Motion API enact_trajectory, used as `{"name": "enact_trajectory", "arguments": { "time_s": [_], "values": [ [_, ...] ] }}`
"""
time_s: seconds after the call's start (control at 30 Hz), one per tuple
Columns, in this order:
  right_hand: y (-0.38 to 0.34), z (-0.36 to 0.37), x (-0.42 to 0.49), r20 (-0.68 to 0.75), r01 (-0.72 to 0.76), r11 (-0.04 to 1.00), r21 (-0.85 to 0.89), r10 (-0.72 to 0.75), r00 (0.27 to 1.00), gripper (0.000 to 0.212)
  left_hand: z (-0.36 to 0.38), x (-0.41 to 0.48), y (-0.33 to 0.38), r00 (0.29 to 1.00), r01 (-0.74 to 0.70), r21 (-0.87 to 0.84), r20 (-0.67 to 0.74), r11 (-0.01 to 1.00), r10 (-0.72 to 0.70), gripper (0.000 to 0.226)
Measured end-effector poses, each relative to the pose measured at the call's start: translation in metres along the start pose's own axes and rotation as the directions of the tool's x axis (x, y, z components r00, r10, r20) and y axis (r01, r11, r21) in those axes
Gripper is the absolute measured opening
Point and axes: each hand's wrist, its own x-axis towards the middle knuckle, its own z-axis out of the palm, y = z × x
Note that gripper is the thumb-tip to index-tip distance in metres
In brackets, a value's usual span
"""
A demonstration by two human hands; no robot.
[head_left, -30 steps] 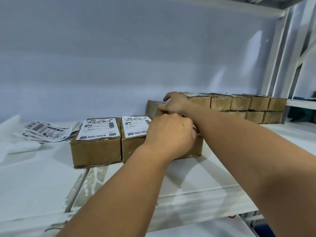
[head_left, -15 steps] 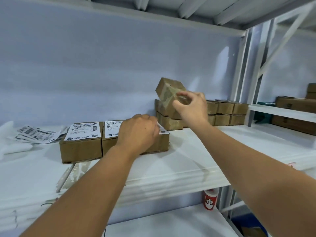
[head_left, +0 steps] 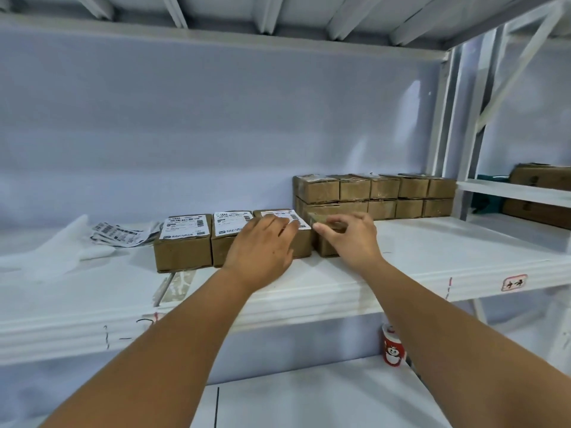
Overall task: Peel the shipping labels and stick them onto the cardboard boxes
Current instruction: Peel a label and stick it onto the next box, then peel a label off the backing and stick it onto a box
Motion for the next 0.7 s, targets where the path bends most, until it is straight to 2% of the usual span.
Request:
{"name": "enact_trajectory", "arguments": {
  "time_s": [0.07,0.13,0.27,0.33,0.43,0.53,0.7],
  "values": [
    [0.002,0.001,0.001,0.009,-0.006,1.000,0.019,0.006,1.000,0.043,0.004,0.000,-0.003,0.995,0.079,-0.041,0.069,0.996,-0.076,0.056],
    [0.004,0.001,0.003,-0.020,-0.010,0.999,0.046,0.011,1.000,0.041,0.006,0.000,-0.004,0.986,0.150,-0.072,0.083,0.986,-0.144,0.054],
    [0.009,-0.001,0.006,-0.174,-0.060,0.984,0.168,0.090,0.981,0.035,0.010,0.000,-0.005,0.981,0.194,-0.122,0.032,0.973,-0.191,0.042],
    [0.010,-0.001,0.007,-0.206,-0.079,0.979,0.187,0.117,0.971,0.035,0.012,0.000,-0.005,0.980,0.200,-0.137,0.009,0.970,-0.200,0.038],
    [0.009,-0.002,0.006,-0.167,-0.057,0.981,0.186,0.088,0.982,0.041,0.012,0.000,-0.005,0.979,0.201,-0.155,-0.004,0.967,-0.204,0.034],
    [0.008,-0.003,0.004,-0.048,-0.024,0.988,0.154,0.032,0.998,0.046,0.011,0.000,-0.004,0.979,0.203,-0.161,0.005,0.966,-0.204,0.033],
    [0.008,0.003,0.005,0.061,0.036,0.995,0.089,-0.042,0.997,0.042,0.011,-0.001,-0.005,0.980,0.201,-0.185,0.026,0.962,-0.200,0.036]
  ]
}}
